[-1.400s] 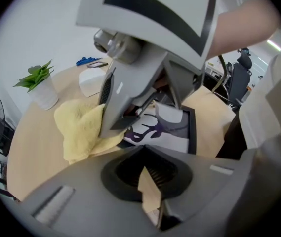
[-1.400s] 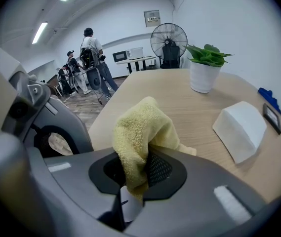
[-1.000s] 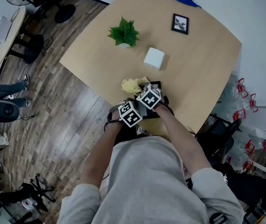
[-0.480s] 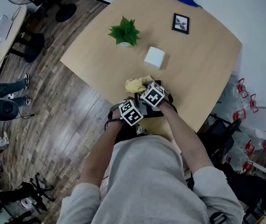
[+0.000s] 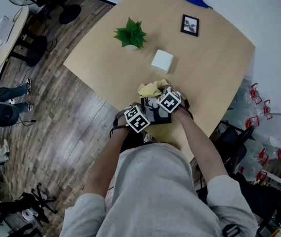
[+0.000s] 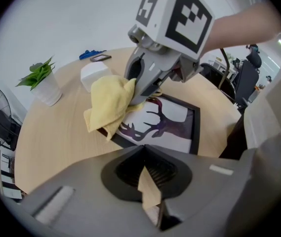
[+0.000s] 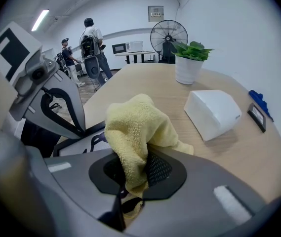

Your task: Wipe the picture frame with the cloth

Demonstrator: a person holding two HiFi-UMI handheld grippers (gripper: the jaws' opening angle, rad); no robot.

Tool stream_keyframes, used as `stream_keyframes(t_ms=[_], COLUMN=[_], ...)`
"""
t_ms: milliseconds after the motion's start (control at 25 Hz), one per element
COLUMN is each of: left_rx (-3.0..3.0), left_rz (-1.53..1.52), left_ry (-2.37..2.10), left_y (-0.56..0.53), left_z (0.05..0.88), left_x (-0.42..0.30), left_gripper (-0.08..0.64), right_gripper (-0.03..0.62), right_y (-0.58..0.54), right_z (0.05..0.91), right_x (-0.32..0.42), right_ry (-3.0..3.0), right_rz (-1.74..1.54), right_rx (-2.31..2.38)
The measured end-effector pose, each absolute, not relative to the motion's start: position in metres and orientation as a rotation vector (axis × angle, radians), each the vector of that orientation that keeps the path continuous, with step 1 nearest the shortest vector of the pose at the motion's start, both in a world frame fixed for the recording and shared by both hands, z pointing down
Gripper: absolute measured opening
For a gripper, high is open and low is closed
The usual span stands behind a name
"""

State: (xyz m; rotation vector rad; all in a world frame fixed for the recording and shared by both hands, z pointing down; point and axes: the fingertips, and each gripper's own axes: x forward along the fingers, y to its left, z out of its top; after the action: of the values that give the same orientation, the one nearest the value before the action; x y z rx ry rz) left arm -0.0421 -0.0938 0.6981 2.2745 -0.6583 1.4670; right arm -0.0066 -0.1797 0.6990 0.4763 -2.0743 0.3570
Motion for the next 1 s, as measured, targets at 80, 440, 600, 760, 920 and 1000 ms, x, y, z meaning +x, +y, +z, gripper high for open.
stream_keyframes(t_ms=[80,440,600,760,920,1000], left_rx=[2.273,2.266,2.267,2.269,2.27,2.269], left_rz=[1.465,1.448,1.441,1.438,1.436,1.435], left_ry=[-0.667,-0.688,-0.693,-0.695,-0.689,-0.688], left_y=[-0.094,-0.095,-0.095,-0.096,-0.096,-0.096], left_z=[0.698,0.698,0.698,0.697,0.697,0.697], left_x=[-0.042,-0.04,-0.039,-0.039,-0.04,-0.039], left_gripper=[0.052,0.052,0.052,0.052,0.052,0.052], right_gripper=[0.048,0.048,0.048,0.048,0.048,0.048], right_y=[-0.183,-0.181,-0.18,-0.18,-0.184,-0.184], right_z=[0.698,0.696,0.694,0.692,0.692,0.693], right_x=[0.003,0.017,0.021,0.025,0.032,0.033], right_ry=[-2.082,-2.08,-2.078,-2.081,-2.087,-2.095], right_rz=[0.362,0.381,0.398,0.388,0.388,0.393], right_rx=[0.508,0.503,0.501,0.514,0.534,0.543])
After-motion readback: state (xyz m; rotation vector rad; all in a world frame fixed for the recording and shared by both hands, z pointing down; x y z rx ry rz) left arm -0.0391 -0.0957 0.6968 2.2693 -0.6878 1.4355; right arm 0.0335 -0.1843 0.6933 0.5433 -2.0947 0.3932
